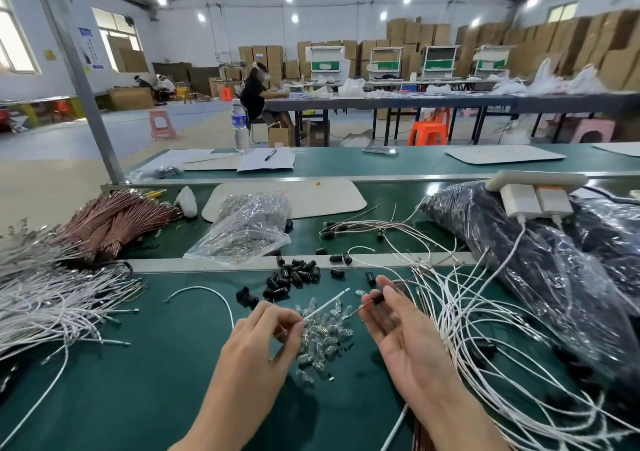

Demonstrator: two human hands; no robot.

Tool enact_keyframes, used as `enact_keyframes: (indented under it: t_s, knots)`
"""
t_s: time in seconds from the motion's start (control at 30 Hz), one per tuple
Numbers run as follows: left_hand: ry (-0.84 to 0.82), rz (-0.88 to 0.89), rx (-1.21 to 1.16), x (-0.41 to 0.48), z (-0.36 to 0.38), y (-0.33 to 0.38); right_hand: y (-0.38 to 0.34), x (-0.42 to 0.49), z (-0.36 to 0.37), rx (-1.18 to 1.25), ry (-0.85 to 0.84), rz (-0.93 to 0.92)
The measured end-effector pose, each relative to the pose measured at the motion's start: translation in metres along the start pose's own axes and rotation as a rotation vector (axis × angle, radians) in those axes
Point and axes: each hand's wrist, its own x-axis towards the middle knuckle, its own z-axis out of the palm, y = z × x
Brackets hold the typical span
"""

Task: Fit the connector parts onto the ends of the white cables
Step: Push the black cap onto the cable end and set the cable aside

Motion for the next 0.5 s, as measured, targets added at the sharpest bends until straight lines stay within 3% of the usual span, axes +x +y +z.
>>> enact_keyframes:
  t_s: [0.5]
  knots:
    - [-0.059,0.068,-0.012,-0.0028,0.0002,-0.0015,0.0037,-0.0030,0.0106,0.004,-0.103,0.094]
